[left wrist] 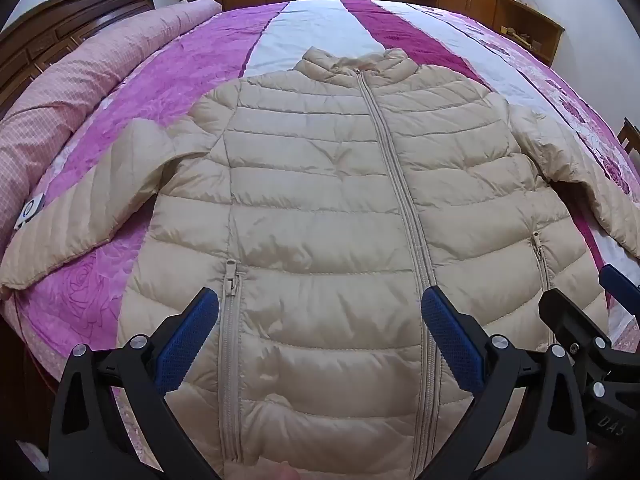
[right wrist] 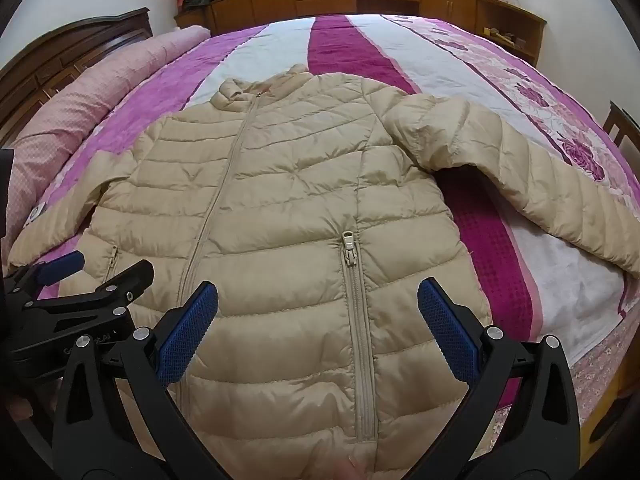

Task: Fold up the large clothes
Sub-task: 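Move the right tool toward the jacket sleeve nearest it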

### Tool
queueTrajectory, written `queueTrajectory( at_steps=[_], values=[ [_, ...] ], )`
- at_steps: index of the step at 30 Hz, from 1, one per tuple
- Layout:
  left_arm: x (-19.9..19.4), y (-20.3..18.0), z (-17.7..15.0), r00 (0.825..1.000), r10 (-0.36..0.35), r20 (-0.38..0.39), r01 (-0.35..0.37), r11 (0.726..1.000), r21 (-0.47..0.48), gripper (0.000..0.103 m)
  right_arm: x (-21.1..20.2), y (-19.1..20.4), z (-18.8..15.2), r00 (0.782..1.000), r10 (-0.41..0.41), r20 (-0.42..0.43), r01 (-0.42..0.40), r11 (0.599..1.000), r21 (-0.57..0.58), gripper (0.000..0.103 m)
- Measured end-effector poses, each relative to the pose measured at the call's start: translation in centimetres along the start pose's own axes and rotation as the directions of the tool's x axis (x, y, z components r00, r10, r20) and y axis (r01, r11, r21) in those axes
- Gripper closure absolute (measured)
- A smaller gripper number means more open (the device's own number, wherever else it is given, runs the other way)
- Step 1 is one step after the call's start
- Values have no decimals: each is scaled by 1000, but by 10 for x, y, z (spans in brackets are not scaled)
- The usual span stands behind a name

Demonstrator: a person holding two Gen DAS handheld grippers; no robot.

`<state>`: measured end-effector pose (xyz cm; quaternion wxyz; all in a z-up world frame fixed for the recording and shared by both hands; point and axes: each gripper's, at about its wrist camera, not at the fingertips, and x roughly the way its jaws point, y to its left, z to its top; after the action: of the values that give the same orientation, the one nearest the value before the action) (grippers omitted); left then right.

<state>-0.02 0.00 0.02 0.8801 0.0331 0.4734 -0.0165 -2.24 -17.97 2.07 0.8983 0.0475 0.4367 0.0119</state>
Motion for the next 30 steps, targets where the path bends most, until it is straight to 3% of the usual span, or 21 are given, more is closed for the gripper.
queueTrajectory(
  at_steps=[30],
  values=[
    [3,-7,-2,996,-34,-79,36,999,16,5,-5,-18,-3,999,4,-39,-2,999,45,3]
  ],
)
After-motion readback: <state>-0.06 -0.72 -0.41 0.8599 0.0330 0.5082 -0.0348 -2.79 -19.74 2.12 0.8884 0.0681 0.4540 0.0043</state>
